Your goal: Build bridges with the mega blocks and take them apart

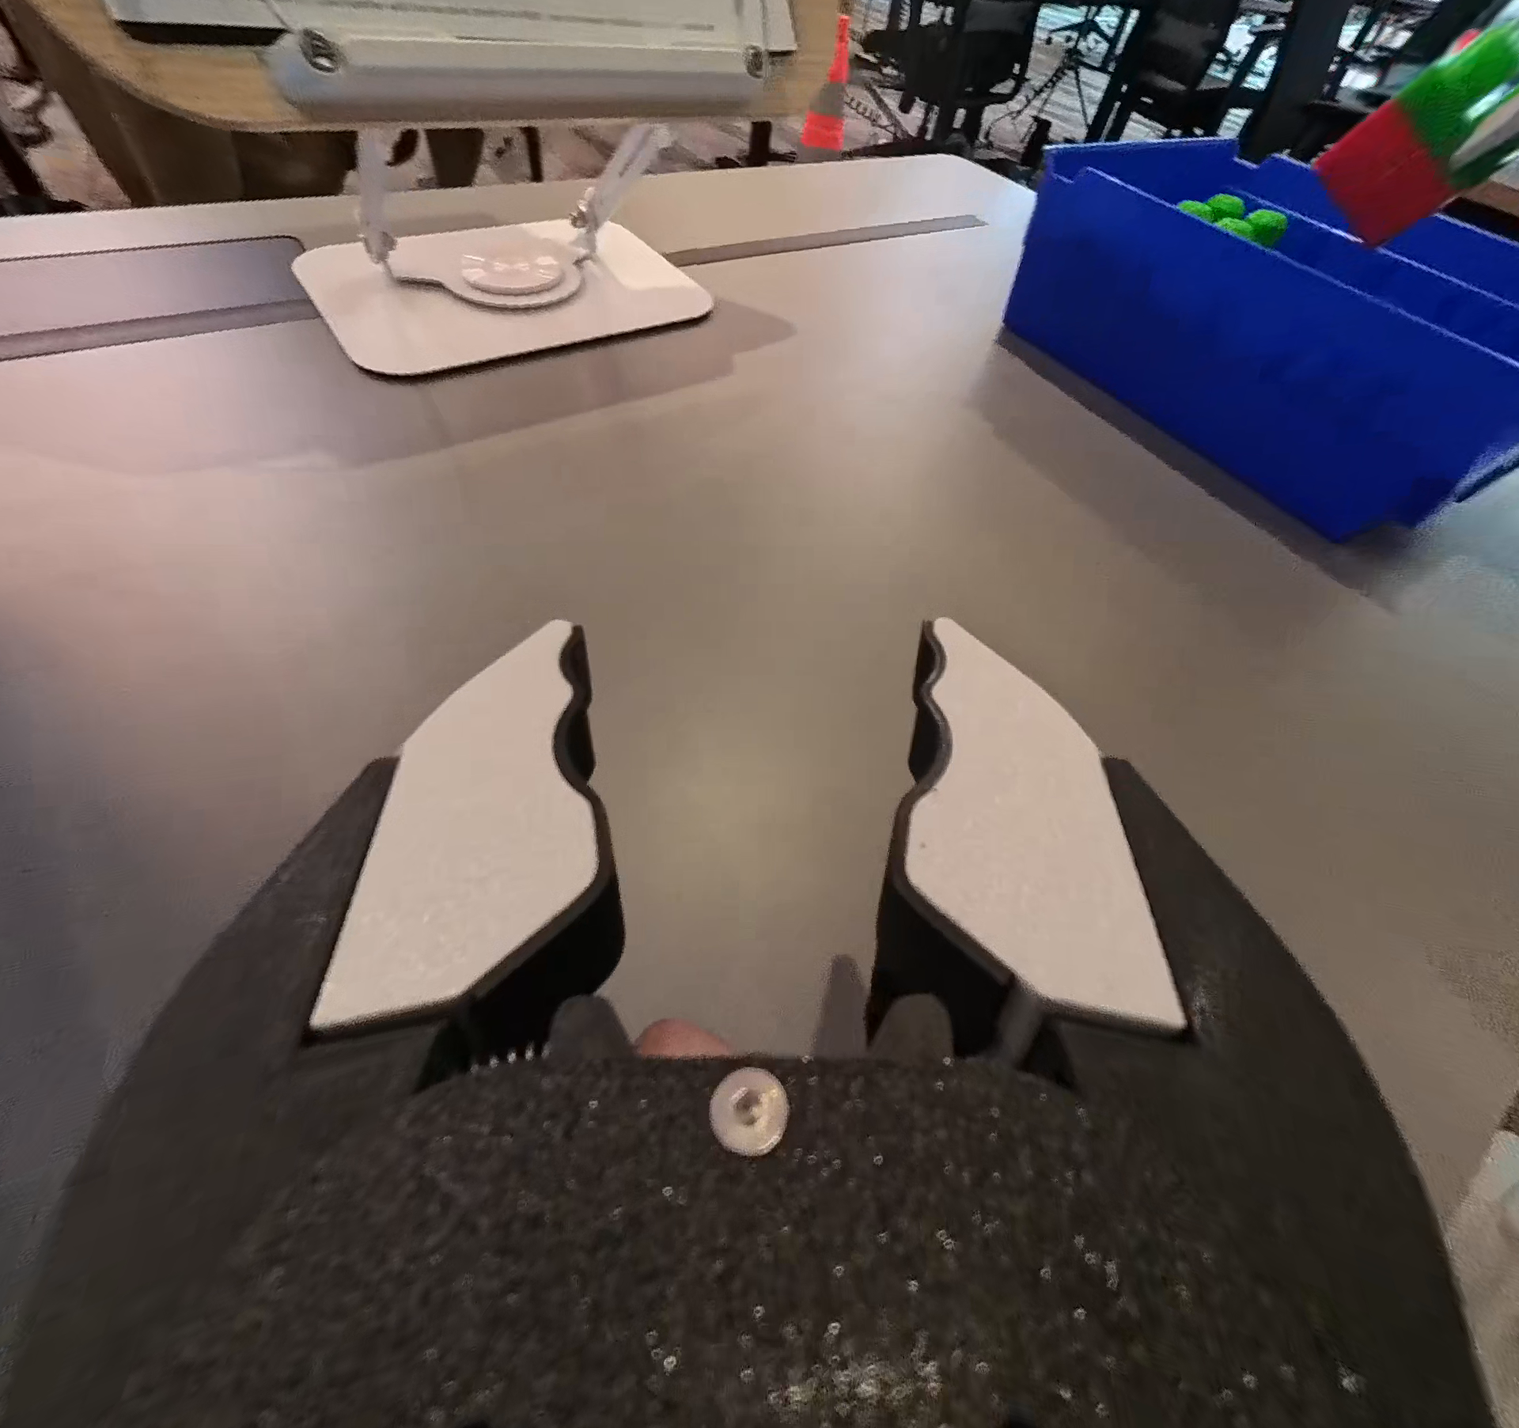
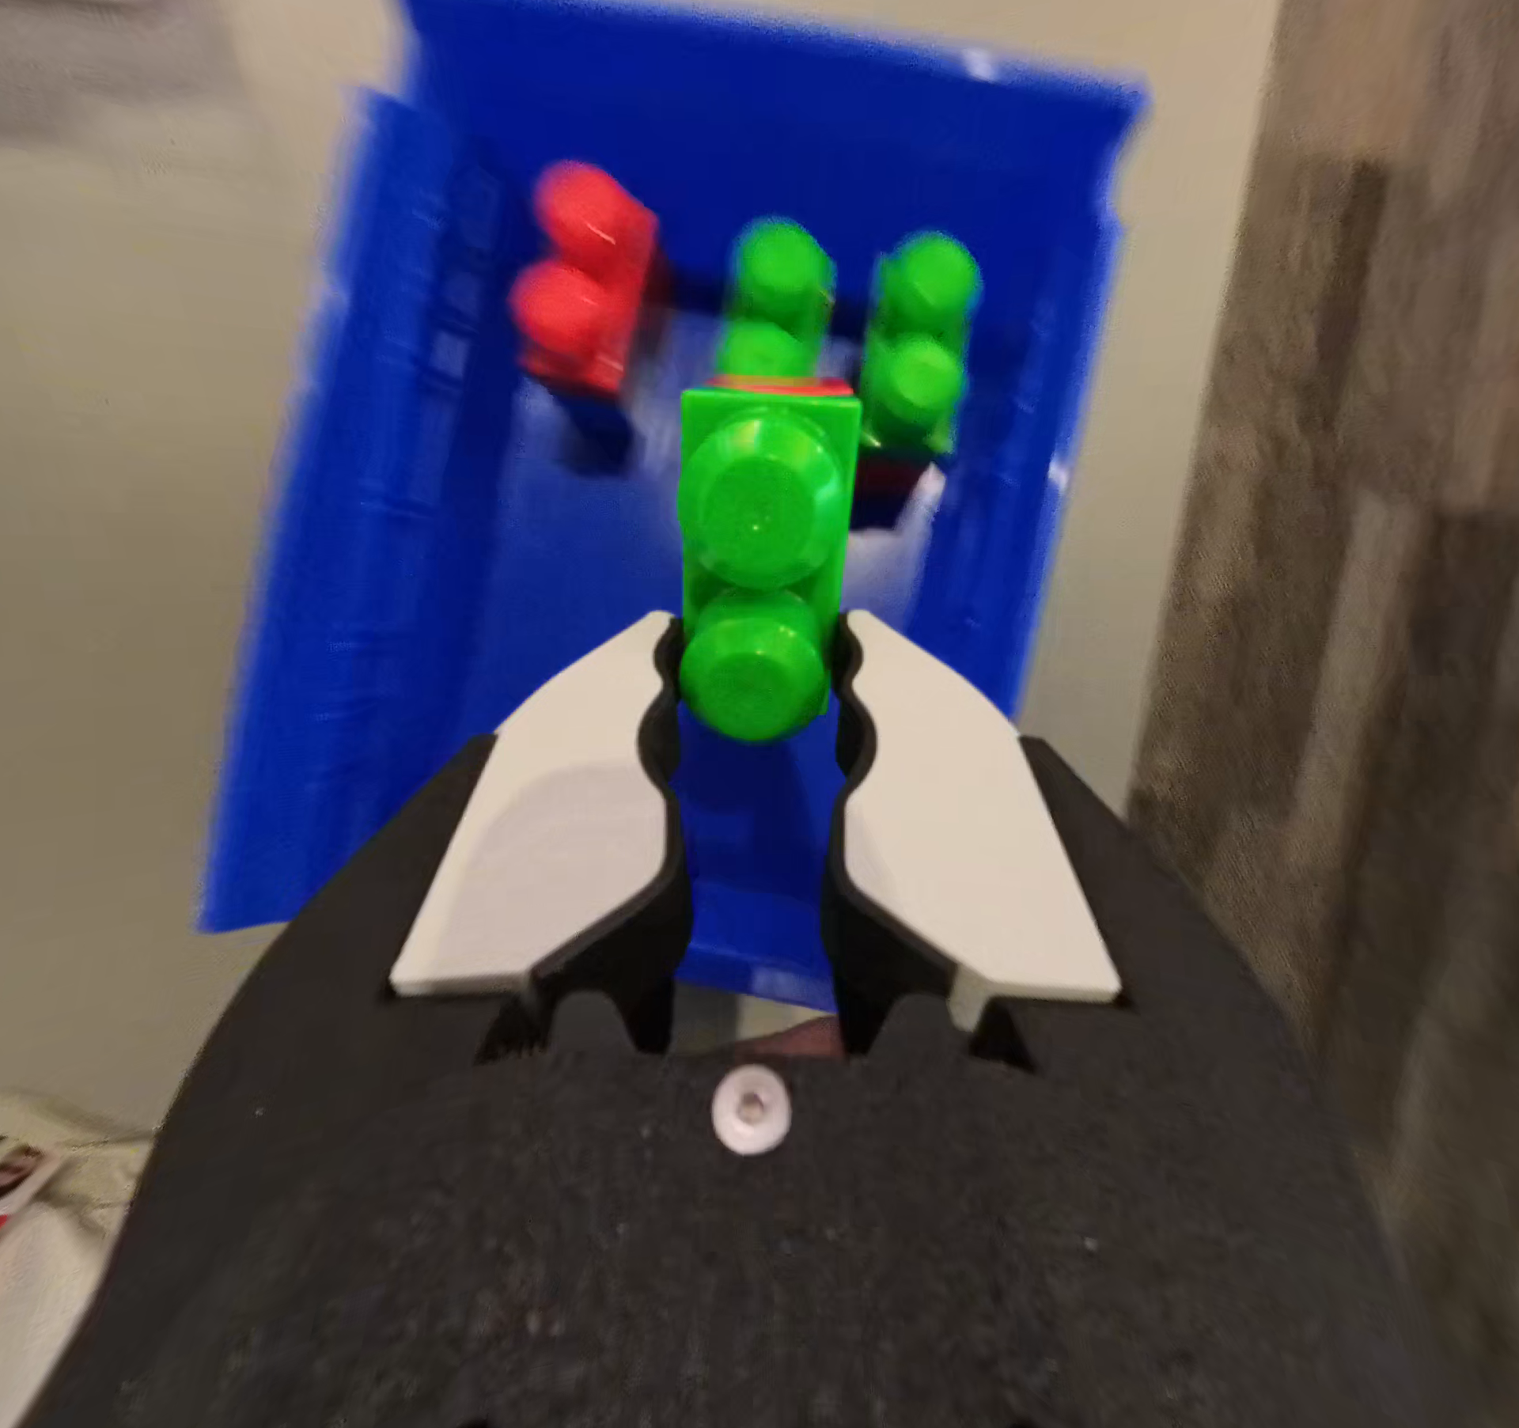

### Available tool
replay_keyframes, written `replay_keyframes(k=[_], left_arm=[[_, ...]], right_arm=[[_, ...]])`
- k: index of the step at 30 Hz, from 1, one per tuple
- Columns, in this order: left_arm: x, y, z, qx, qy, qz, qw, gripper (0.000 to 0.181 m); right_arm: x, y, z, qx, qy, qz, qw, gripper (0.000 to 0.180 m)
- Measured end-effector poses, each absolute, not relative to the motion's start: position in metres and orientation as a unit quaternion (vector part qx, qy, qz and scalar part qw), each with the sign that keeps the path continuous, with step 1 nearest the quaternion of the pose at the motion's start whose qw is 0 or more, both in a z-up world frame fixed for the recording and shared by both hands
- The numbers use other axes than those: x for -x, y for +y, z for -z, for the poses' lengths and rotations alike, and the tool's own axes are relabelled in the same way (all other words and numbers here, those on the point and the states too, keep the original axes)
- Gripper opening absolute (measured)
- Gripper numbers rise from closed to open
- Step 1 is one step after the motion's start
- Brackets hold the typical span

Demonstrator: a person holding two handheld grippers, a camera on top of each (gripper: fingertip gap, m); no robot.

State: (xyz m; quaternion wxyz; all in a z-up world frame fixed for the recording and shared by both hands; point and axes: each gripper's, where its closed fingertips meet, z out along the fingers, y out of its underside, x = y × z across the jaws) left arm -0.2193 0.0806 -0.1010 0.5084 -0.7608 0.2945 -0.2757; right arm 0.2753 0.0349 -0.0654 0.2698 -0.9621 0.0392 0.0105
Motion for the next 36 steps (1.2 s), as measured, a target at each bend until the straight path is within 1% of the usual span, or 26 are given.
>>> replay_keyframes(k=[3, 8, 11, 16, 20, 22, 25, 27, 28, 30, 32, 34, 36], left_arm=[[0.21, 0.074, 0.099, 0.758, 0.3, 0.297, 0.497, 0.075], [0.202, 0.066, 0.106, 0.764, 0.309, 0.306, 0.477, 0.075], [0.199, 0.061, 0.104, 0.762, 0.313, 0.314, 0.473, 0.075], [0.199, 0.057, 0.101, 0.758, 0.317, 0.319, 0.472, 0.073], [0.2, 0.057, 0.105, 0.766, 0.316, 0.329, 0.453, 0.068], [0.202, 0.057, 0.108, 0.77, 0.316, 0.328, 0.446, 0.068], [0.207, 0.061, 0.11, 0.774, 0.315, 0.313, 0.452, 0.07], [0.212, 0.064, 0.107, 0.773, 0.309, 0.306, 0.462, 0.069], [0.214, 0.065, 0.105, 0.772, 0.308, 0.301, 0.468, 0.069], [0.218, 0.068, 0.099, 0.767, 0.304, 0.294, 0.483, 0.071], [0.222, 0.071, 0.094, 0.763, 0.299, 0.285, 0.497, 0.067], [0.225, 0.074, 0.091, 0.761, 0.295, 0.274, 0.508, 0.068], [0.227, 0.077, 0.091, 0.762, 0.287, 0.272, 0.513, 0.065]], right_arm=[[-0.297, 0.026, 0.101, 0.981, 0.077, -0.007, 0.18, 0.035], [-0.299, 0.026, 0.136, 0.992, 0.079, 0.028, 0.099, 0.035], [-0.295, 0.024, 0.149, 0.994, 0.083, 0.028, 0.07, 0.035], [-0.297, 0.024, 0.151, 0.992, 0.104, 0.016, 0.068, 0.035], [-0.295, 0.024, 0.15, 0.991, 0.108, 0.007, 0.074, 0.035], [-0.293, 0.026, 0.144, 0.991, 0.105, 0.007, 0.085, 0.046], [-0.302, 0.028, 0.113, 0.988, 0.075, 0.069, 0.119, 0.057], [-0.288, 0.038, 0.074, 0.977, 0.049, 0.084, 0.189, 0.058], [-0.271, 0.045, 0.049, 0.966, 0.038, 0.078, 0.243, 0.058], [-0.21, 0.057, -0.004, 0.922, -0.02, 0.051, 0.384, 0.057], [-0.125, 0.054, -0.036, 0.863, -0.078, -0.01, 0.5, 0.056], [-0.042, 0.041, -0.038, 0.81, -0.119, -0.094, 0.567, 0.055], [0.026, 0.034, -0.016, 0.777, -0.135, -0.179, 0.588, 0.057]])
